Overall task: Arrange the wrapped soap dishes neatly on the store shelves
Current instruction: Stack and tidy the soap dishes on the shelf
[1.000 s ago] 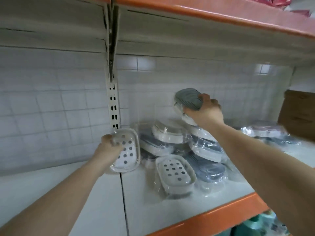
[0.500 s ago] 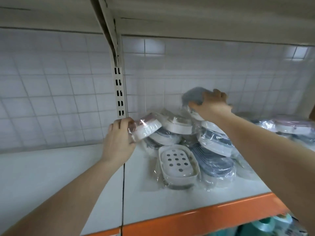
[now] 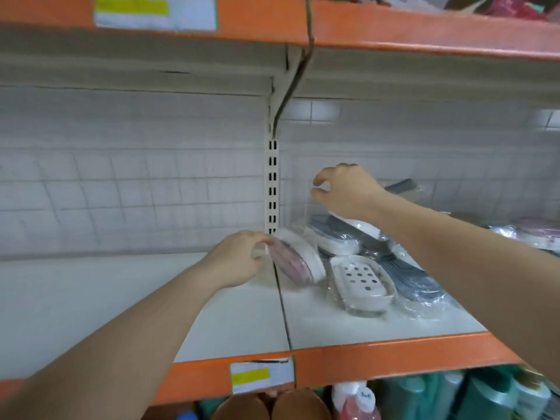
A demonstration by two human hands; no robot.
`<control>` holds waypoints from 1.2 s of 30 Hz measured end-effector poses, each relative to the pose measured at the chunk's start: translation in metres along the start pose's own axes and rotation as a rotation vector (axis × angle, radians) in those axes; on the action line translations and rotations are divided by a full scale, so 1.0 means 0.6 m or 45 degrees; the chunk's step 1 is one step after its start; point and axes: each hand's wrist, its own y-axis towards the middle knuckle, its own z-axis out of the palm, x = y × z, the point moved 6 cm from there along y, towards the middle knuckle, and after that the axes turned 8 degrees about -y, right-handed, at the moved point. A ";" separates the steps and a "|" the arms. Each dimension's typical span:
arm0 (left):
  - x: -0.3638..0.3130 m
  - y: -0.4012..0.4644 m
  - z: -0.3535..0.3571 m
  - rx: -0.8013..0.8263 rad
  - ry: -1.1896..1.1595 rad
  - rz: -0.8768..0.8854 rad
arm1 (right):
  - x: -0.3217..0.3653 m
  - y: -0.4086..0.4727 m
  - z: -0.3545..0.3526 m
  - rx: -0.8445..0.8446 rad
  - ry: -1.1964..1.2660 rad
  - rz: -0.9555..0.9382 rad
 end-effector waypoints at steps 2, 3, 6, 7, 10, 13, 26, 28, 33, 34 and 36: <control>0.023 -0.048 -0.048 -0.043 0.019 -0.004 | 0.073 -0.020 -0.016 0.062 0.017 -0.092; 0.041 -0.078 -0.075 -0.054 0.020 -0.023 | 0.116 -0.031 -0.023 0.096 0.011 -0.145; 0.109 -0.188 -0.173 -0.112 0.025 -0.102 | 0.263 -0.071 -0.045 0.135 -0.003 -0.305; 0.135 -0.229 -0.210 -0.146 0.039 -0.127 | 0.318 -0.086 -0.054 0.127 0.014 -0.359; 0.204 -0.358 -0.333 -0.306 0.123 -0.197 | 0.493 -0.132 -0.091 0.104 0.077 -0.539; 0.254 -0.479 -0.461 -0.519 0.175 -0.242 | 0.655 -0.174 -0.154 0.050 0.157 -0.718; 0.380 -0.704 -0.846 -1.176 0.336 -0.254 | 1.000 -0.124 -0.437 -0.448 0.288 -0.860; 0.416 -0.703 -0.884 -1.204 0.355 -0.285 | 1.030 -0.090 -0.443 -0.463 0.268 -0.836; 0.527 -0.672 -0.970 -1.191 0.447 -0.350 | 1.120 0.016 -0.440 -0.480 0.208 -0.800; 0.555 -0.667 -0.988 -1.181 0.450 -0.400 | 1.141 0.037 -0.437 -0.471 0.174 -0.789; 0.611 -0.665 -1.028 -1.203 0.442 -0.482 | 1.184 0.070 -0.439 -0.486 0.124 -0.771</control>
